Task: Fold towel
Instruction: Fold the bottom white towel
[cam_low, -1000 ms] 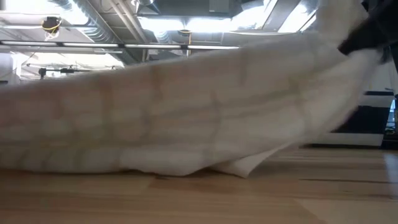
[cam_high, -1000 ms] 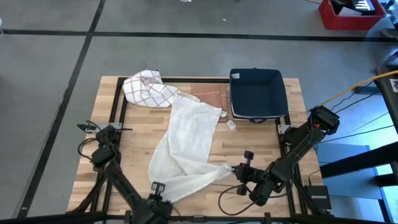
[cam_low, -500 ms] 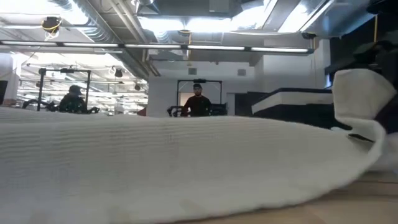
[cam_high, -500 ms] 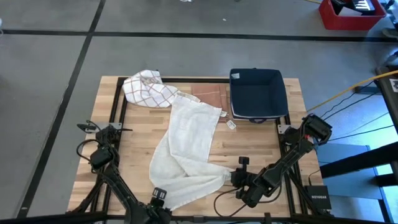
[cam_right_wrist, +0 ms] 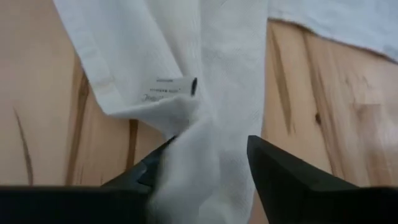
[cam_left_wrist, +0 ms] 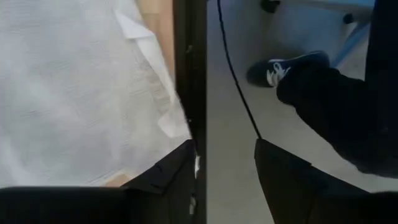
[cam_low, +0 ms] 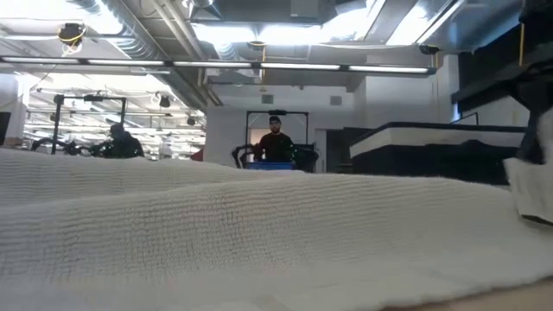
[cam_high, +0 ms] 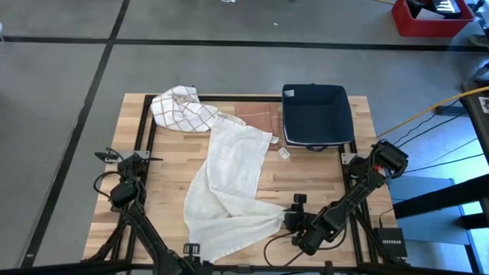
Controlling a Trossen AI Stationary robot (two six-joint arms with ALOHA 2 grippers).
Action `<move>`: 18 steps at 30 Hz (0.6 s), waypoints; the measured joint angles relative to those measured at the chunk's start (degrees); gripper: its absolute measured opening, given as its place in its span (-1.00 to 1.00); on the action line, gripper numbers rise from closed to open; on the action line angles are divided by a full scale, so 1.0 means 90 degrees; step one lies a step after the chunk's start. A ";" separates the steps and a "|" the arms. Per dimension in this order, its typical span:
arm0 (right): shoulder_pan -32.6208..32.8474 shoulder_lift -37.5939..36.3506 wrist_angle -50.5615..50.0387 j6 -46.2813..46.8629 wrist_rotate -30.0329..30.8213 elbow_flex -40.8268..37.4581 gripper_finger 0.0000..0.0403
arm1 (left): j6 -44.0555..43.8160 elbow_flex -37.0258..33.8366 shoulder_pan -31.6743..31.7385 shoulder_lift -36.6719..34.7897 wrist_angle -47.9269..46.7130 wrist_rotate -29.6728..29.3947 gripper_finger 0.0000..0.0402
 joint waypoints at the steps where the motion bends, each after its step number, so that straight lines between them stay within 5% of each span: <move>1: 0.0000 -0.0001 -0.0044 -0.0004 -0.0020 0.0000 -0.06 | -0.0038 -0.0068 0.0004 0.0000 -0.0005 -0.0002 -0.23; 13: -0.0002 -0.0005 -0.0326 -0.0002 0.0020 0.0000 -0.06 | -0.0502 -0.0859 0.0165 -0.0029 0.0198 0.0035 -0.28; 18: 0.0009 -0.0218 -0.0467 0.0002 -0.0678 0.0101 -0.07 | -0.0629 -0.0863 0.0165 -0.0029 0.0173 0.0029 -0.49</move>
